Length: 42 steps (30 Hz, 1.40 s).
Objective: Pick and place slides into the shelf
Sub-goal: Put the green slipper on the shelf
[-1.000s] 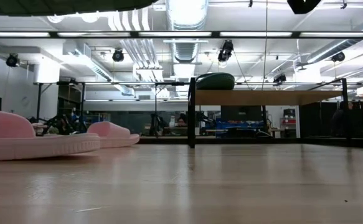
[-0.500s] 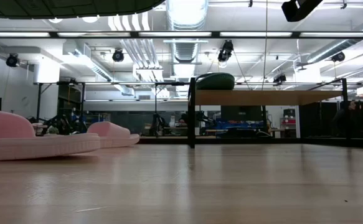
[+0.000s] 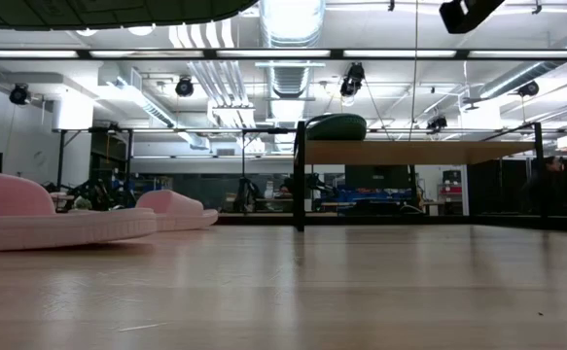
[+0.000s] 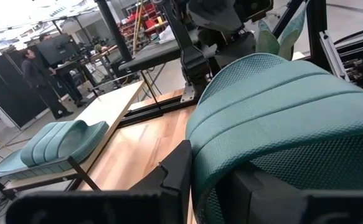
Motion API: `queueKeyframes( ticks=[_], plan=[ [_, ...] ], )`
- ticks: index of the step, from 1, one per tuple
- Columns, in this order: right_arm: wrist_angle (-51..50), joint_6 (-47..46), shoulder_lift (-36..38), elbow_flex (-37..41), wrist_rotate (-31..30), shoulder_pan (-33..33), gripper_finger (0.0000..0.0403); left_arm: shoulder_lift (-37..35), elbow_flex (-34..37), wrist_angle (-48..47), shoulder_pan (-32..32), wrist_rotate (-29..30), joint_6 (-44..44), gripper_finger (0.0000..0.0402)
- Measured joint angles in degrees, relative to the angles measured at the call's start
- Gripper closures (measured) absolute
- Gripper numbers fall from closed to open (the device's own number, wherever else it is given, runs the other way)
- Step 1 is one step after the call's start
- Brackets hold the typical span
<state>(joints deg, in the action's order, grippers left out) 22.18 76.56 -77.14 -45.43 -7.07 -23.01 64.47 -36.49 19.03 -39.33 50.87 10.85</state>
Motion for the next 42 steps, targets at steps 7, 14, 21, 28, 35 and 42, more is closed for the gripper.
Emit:
queueKeyframes(
  ticks=[7,14,21,28,35,42],
  plan=[
    [1.21,0.05,-3.53,-2.60,-0.08,1.43,0.0220,0.00,0.02,0.01,0.82,0.00,0.02,0.0357],
    [0.58,-0.20,-10.79,-8.90,-8.79,1.60,0.0220,0.00,0.17,-0.07,1.02,-0.04,-0.02,0.0357],
    [-5.86,-1.54,-16.42,-15.60,-9.86,1.49,0.0220,-0.03,0.26,-0.35,1.01,-0.28,-0.01,0.0357],
    [-16.71,-6.23,-19.64,-22.60,-11.02,1.57,0.0220,0.00,0.28,-0.34,1.02,-0.03,-0.02,0.0357],
    [-20.73,-11.20,-19.67,-25.81,-10.73,1.58,0.0223,0.00,0.28,-0.36,1.02,-0.02,0.00,0.0357],
    [-20.80,-11.51,-19.32,-25.68,-10.53,1.56,0.0241,0.00,0.28,-0.42,1.02,-0.22,0.00,0.0357]
  ],
)
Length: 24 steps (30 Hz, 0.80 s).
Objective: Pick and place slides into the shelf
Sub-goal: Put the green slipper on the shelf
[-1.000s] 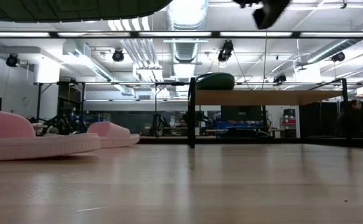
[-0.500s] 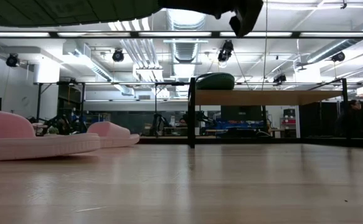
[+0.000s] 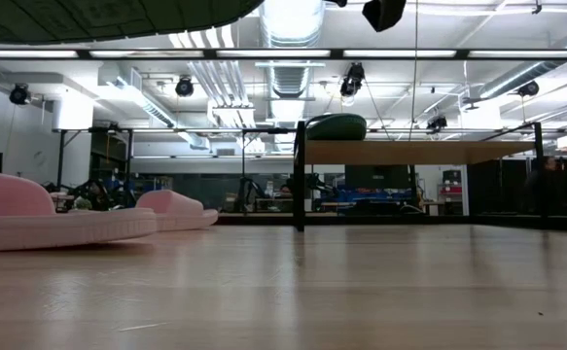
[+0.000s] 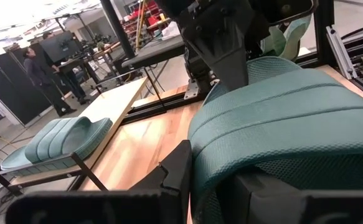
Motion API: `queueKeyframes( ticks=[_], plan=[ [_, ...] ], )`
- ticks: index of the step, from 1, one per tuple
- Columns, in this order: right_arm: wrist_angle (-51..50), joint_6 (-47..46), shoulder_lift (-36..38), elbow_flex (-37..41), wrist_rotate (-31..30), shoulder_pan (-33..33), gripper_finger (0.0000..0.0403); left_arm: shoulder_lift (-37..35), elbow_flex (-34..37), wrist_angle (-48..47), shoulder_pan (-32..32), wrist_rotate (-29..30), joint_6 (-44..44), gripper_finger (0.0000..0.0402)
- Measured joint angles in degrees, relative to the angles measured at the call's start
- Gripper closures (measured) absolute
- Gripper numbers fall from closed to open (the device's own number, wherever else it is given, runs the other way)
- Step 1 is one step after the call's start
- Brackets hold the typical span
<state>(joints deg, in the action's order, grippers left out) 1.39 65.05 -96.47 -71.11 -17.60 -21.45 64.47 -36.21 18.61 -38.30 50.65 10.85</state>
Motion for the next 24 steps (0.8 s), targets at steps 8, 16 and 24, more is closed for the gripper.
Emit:
queueKeyframes(
  ticks=[8,16,24],
  plan=[
    [-0.13,-0.58,0.00,0.11,0.16,0.00,0.0269,0.00,0.00,0.00,0.02,0.07,0.00,0.0357],
    [-0.27,-2.08,0.00,0.20,0.17,-0.02,0.0308,0.00,0.00,-0.02,0.02,0.15,0.00,0.0357],
    [-1.87,-1.79,0.00,0.22,0.17,-0.02,0.0367,0.00,0.02,-0.20,0.07,0.10,1.01,0.0355]
  ],
)
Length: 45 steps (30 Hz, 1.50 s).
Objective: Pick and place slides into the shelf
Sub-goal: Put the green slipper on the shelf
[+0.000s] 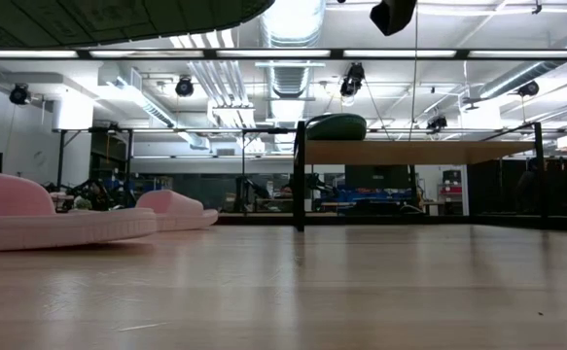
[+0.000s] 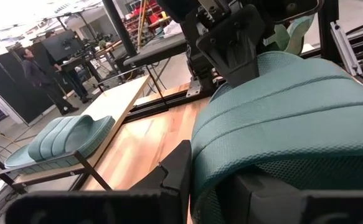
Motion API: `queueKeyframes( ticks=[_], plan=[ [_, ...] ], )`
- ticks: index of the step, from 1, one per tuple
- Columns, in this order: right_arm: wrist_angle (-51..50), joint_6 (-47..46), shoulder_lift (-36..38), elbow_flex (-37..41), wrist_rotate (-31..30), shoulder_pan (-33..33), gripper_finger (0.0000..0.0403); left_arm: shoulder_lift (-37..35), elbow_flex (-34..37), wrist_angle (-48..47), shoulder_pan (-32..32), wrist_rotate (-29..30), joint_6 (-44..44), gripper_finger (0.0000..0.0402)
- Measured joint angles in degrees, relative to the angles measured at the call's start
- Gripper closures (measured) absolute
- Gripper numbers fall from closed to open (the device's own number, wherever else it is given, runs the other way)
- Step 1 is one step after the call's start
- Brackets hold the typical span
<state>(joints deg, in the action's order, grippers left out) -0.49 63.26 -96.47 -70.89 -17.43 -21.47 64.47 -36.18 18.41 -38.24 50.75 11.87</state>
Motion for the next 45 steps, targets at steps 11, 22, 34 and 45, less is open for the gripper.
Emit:
queueKeyframes(
  ticks=[11,22,34,45],
  plan=[
    [-1.41,-1.81,0.00,0.07,-0.02,-0.02,0.0364,0.00,0.00,0.07,0.02,-0.89,0.67,0.0230],
    [-4.12,-4.99,0.20,0.09,-1.15,0.00,0.0370,-0.27,-0.20,0.07,-0.04,5.39,5.34,0.0099],
    [-6.67,-8.62,0.68,0.09,-6.91,-0.04,0.0372,-0.87,-1.69,0.17,-0.02,11.18,10.93,0.0095],
    [-8.48,-9.45,0.68,0.10,-14.90,-1.77,0.0372,-1.53,-4.08,1.07,-0.07,17.29,18.75,0.0095]
  ],
)
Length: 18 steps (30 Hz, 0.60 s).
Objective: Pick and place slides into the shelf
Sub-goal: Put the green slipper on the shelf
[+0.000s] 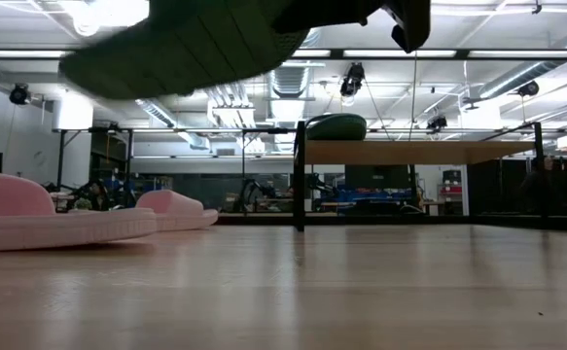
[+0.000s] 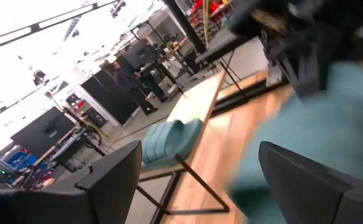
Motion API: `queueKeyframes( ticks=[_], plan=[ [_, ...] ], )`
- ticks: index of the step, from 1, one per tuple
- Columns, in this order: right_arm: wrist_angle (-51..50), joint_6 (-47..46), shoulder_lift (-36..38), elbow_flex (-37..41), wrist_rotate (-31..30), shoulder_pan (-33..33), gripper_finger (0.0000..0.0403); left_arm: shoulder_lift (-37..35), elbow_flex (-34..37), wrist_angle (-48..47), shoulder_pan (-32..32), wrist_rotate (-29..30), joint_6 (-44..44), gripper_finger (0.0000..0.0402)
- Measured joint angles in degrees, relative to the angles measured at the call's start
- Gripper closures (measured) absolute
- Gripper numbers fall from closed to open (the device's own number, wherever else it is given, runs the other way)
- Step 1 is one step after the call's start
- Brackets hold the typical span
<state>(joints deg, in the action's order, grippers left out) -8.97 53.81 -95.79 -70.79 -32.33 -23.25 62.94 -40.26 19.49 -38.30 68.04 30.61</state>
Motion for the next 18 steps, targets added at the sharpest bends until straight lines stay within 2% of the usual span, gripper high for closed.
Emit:
queueKeyframes(
  ticks=[10,15,18],
  plan=[
    [-0.77,-1.80,0.04,0.05,-1.73,-0.50,0.0372,-3.52,-3.00,-0.47,-0.15,3.18,2.94,0.0095],
    [-0.73,-1.96,0.04,0.05,-5.72,-0.63,0.0372,-5.83,-2.09,-0.61,-0.70,10.54,3.04,0.0095],
    [-0.73,-1.90,0.07,0.03,-6.37,-0.74,0.0372,-6.45,-1.63,-0.75,-1.41,12.07,3.00,0.0095]
  ],
)
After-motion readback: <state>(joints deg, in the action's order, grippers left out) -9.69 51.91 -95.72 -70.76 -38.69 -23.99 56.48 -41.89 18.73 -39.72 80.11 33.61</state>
